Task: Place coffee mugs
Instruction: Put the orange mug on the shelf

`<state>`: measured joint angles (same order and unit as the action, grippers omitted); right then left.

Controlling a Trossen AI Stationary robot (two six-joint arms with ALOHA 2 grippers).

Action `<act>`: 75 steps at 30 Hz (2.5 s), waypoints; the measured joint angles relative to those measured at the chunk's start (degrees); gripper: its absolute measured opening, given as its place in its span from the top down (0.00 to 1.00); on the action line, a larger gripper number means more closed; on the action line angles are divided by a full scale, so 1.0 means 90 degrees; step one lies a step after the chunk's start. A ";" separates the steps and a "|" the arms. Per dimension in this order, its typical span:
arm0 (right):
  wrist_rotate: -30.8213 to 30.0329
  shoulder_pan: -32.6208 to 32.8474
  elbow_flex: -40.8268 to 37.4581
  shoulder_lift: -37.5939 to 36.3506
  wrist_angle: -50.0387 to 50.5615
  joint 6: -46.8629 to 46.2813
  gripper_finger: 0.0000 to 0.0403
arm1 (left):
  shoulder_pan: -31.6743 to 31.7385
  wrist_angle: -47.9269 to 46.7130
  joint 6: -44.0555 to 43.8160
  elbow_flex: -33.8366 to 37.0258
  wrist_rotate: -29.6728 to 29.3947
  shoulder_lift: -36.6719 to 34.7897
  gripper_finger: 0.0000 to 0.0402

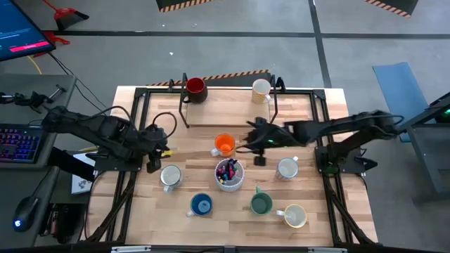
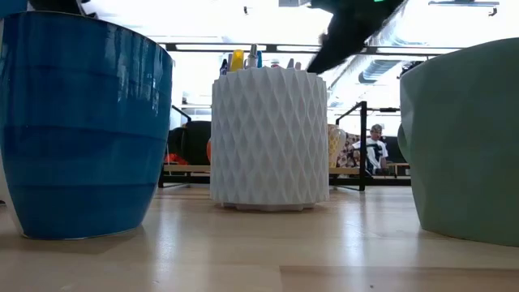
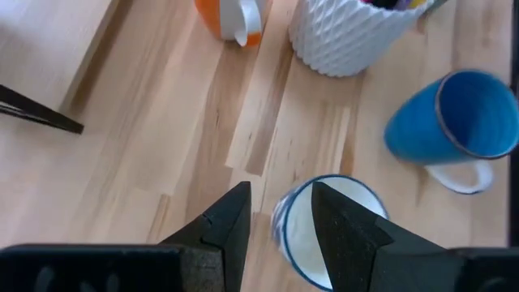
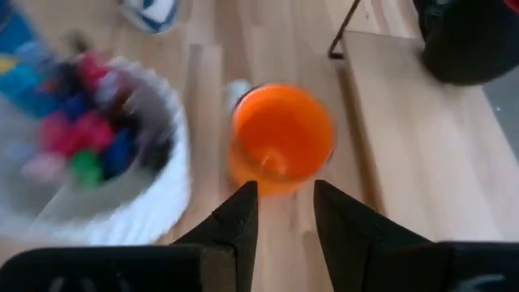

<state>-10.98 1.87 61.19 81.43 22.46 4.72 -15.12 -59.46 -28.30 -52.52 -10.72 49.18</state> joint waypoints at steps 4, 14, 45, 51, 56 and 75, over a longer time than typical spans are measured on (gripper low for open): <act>0.0177 -0.0550 0.1168 0.1041 0.0797 0.0192 0.75 | -0.0119 -0.0009 -0.0005 0.0206 -0.0022 -0.0044 0.70; 0.1669 -0.1363 0.3178 0.2902 0.2258 0.0560 0.75 | -0.0166 -0.0018 0.0208 0.0520 -0.0044 -0.0040 0.70; 0.1798 -0.1290 0.3512 0.3866 0.2420 0.0391 0.98 | -0.0162 -0.0021 0.0491 0.0547 -0.0066 -0.0038 0.70; 0.1293 -0.1025 0.4330 0.3712 0.2945 0.0580 0.99 | -0.0162 -0.0022 0.0501 0.0547 -0.0068 -0.0035 0.70; 0.0204 -0.0999 0.5396 0.3703 0.3360 0.1240 1.00 | -0.0162 -0.0027 0.0644 0.0549 -0.0092 -0.0038 0.70; 0.1103 -0.3742 0.6360 0.3761 0.3568 0.1725 1.00 | -0.0162 -0.0022 0.0651 0.0549 -0.0333 -0.0038 0.70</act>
<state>-1.06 -31.81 118.43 115.28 54.57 20.25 -16.58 -59.66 -22.44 -47.57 -13.71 48.84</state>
